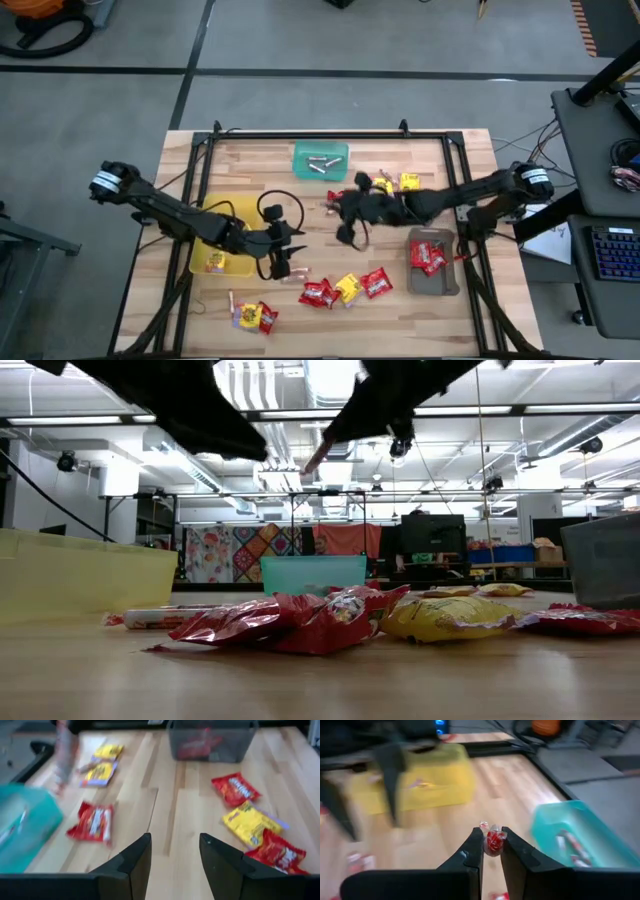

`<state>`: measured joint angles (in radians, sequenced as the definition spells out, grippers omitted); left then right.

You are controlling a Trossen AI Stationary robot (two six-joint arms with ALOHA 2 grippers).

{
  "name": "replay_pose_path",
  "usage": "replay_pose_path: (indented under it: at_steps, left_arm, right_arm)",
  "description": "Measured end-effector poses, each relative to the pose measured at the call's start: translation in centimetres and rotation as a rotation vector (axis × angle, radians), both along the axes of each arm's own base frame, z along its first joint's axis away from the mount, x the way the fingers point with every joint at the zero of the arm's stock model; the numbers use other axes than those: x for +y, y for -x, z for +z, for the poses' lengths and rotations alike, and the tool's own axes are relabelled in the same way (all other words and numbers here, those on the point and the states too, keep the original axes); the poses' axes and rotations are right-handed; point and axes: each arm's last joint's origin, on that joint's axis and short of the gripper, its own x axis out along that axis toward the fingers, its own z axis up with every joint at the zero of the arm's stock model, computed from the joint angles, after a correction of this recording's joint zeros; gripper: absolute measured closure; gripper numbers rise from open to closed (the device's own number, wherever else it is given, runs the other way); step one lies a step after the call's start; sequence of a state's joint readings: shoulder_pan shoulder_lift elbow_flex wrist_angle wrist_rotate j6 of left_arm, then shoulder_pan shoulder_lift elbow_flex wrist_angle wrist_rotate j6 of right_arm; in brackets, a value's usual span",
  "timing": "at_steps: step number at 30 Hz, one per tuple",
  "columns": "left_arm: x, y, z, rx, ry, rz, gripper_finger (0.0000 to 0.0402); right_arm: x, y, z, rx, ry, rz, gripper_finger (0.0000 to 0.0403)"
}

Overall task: Sort candy
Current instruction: Put the white candy into the green bin, then put the red candy into the black bin

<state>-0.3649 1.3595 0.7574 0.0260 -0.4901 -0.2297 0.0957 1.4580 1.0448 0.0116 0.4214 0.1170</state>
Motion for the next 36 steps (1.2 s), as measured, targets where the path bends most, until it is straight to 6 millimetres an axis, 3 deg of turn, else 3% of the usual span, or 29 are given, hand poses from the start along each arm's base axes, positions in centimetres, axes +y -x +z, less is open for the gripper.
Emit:
replay_pose_path:
  at_steps: [8,14,18,22,27,36]
  left_arm:
    - [0.7,2.0,0.5,0.09,0.066,0.066,0.0251]
    - [0.7,2.1,0.1,0.125,0.056,0.072,0.0251]
    - [0.8,2.2,-0.1,0.145,0.051,0.076,0.0251]
    - [0.8,2.3,-0.3,0.163,0.046,0.079,0.0251]
    - [0.8,2.3,-0.3,0.169,0.043,0.08,0.0251]
    - [0.8,2.3,-0.3,0.168,0.051,0.086,0.0251]
  right_arm:
    - [-9.0,-2.5,-0.6,0.07,0.037,-0.219,0.0367]
    - [-15.6,-4.8,-3.6,0.139,-0.015,-0.332,0.0367]
    - [-18.6,-6.0,-5.7,0.211,-0.055,-0.406,0.0359]
    - [-20.0,-6.9,-7.3,0.278,-0.071,-0.426,0.034]
    - [-20.2,-7.5,-8.0,0.306,-0.086,-0.433,0.0334]
    - [-19.7,-6.3,-6.0,0.318,-0.119,-0.457,0.0296]
